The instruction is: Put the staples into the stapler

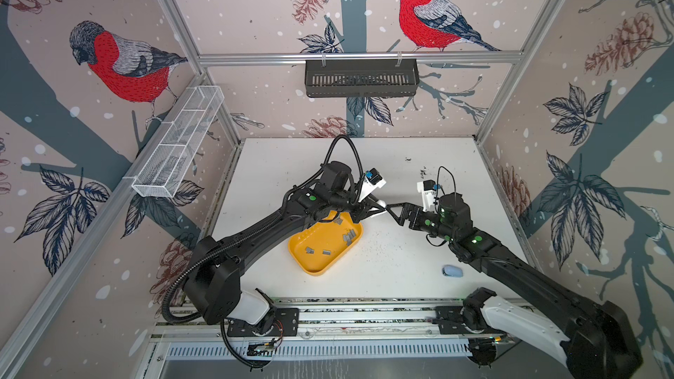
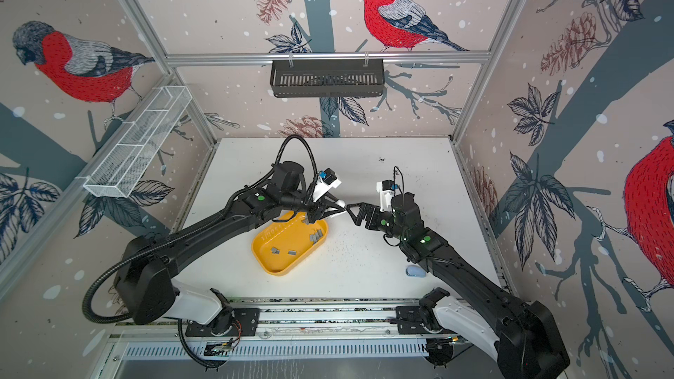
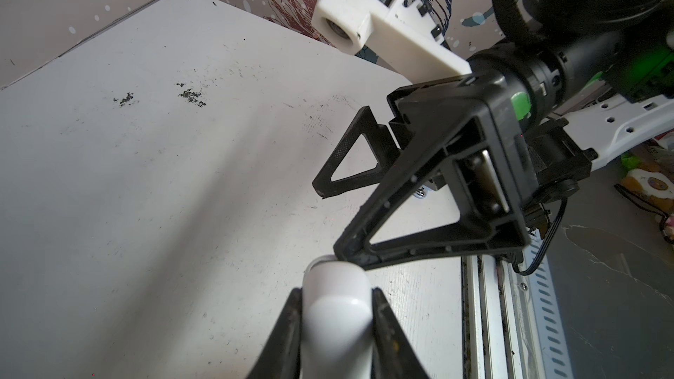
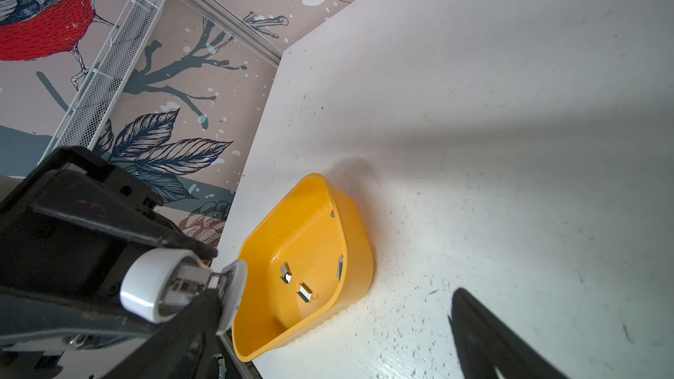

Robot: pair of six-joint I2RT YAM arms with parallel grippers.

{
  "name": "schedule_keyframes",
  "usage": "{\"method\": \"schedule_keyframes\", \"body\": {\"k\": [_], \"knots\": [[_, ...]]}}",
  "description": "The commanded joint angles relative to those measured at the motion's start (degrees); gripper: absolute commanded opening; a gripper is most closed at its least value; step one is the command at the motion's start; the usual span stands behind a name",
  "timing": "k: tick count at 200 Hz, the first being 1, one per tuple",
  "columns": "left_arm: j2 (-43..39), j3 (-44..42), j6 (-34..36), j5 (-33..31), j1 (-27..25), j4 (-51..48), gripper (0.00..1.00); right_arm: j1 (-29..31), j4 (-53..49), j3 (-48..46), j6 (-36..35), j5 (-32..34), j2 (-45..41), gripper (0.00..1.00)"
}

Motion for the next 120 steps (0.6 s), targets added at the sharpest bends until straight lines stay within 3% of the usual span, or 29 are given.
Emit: {"method": "schedule_keyframes", "body": {"k": [1, 120], "knots": [[-0.6, 0.1, -0.1, 3.2, 0.0, 4.6, 0.2, 0.3, -2.4, -0.1, -0.8, 1.1, 0.6, 0.97], [-0.2, -0.9, -3.3, 5.8, 0.1, 8.3, 0.19, 3.1, -2.3, -0.3, -2.2, 2.3, 2.4, 0.98]]}}
